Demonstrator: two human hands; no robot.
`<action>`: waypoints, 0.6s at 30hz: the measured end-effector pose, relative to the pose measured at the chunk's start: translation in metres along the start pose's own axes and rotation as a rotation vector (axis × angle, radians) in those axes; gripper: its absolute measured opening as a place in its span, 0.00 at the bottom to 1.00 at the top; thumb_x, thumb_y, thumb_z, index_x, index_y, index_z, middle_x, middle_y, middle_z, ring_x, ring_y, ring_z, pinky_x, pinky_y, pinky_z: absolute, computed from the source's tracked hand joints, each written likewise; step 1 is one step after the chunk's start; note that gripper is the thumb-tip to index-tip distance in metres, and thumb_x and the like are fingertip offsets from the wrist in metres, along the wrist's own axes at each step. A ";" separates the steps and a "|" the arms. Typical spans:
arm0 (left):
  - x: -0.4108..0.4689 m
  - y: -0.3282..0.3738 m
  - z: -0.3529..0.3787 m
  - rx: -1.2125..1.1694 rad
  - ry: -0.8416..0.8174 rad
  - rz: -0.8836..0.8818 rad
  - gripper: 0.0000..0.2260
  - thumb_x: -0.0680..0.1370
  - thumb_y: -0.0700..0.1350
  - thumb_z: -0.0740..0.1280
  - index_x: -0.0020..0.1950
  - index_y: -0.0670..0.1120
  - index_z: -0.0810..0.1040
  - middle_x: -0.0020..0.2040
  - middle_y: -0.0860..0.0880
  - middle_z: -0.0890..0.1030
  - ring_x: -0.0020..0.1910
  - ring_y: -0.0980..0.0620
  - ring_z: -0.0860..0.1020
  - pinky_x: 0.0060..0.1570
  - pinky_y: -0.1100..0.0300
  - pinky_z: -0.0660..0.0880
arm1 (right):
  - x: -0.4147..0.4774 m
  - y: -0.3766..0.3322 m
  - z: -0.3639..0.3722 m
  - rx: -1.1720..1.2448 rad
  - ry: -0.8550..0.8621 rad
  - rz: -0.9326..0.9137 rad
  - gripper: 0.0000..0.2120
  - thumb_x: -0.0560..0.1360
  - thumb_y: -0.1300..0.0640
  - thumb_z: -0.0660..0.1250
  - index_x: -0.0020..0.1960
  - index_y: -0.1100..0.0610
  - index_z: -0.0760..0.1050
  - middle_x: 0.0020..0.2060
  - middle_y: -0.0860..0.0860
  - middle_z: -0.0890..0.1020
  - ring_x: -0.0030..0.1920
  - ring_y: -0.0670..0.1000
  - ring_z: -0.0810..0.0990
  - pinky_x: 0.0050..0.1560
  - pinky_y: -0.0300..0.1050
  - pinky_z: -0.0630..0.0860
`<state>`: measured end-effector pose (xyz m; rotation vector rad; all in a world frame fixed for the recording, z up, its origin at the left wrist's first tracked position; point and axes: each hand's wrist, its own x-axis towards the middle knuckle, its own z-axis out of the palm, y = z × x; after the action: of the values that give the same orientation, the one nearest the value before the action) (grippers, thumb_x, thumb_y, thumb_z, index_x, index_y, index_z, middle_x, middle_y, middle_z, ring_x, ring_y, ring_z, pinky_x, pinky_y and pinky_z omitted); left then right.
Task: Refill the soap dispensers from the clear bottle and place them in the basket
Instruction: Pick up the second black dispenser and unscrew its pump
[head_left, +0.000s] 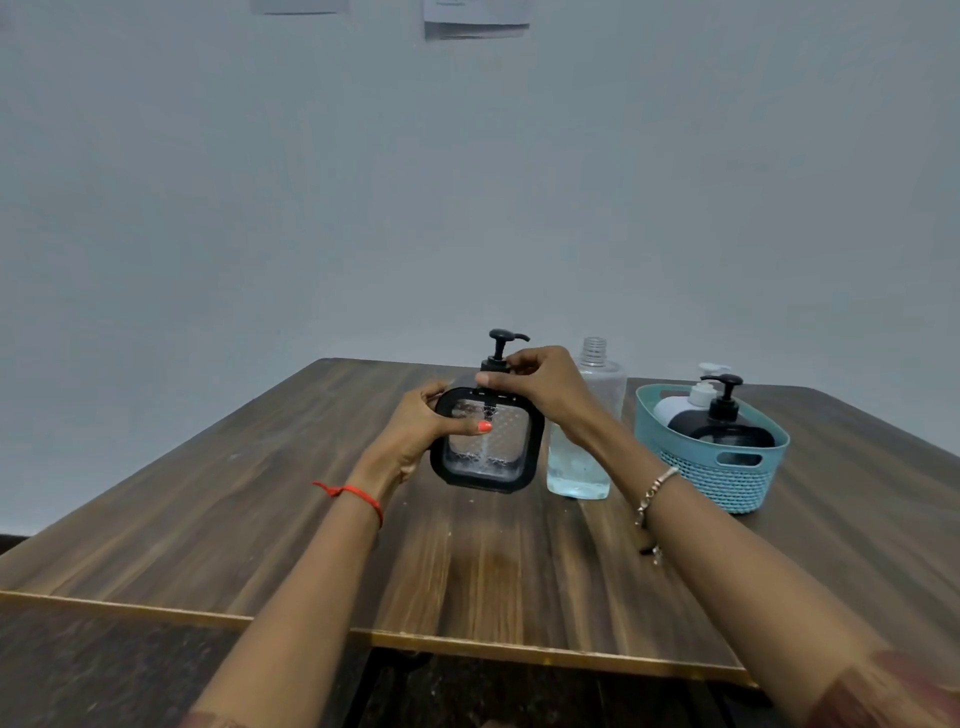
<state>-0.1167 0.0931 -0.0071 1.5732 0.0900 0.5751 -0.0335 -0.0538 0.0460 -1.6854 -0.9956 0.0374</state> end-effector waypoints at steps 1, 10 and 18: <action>0.000 0.000 0.000 0.000 0.005 0.000 0.20 0.61 0.30 0.76 0.49 0.42 0.77 0.38 0.50 0.83 0.38 0.54 0.82 0.40 0.62 0.79 | 0.002 0.000 -0.002 0.018 -0.018 0.015 0.10 0.66 0.57 0.76 0.45 0.59 0.81 0.37 0.53 0.83 0.35 0.44 0.79 0.38 0.32 0.75; 0.011 -0.001 0.000 0.021 0.039 0.001 0.19 0.61 0.31 0.77 0.49 0.43 0.78 0.39 0.50 0.84 0.38 0.54 0.83 0.40 0.62 0.78 | 0.006 -0.005 0.002 -0.075 -0.019 0.052 0.11 0.66 0.51 0.75 0.42 0.57 0.80 0.34 0.47 0.81 0.34 0.43 0.78 0.36 0.34 0.72; 0.016 -0.011 -0.010 0.055 -0.010 -0.047 0.20 0.61 0.29 0.76 0.50 0.42 0.80 0.38 0.50 0.85 0.39 0.54 0.82 0.40 0.63 0.79 | 0.021 -0.004 -0.018 0.144 -0.212 0.121 0.08 0.72 0.63 0.68 0.52 0.59 0.78 0.46 0.50 0.82 0.51 0.47 0.78 0.52 0.46 0.67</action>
<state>-0.1037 0.1096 -0.0134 1.6230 0.1358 0.5321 -0.0137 -0.0550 0.0651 -1.6297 -1.0200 0.3662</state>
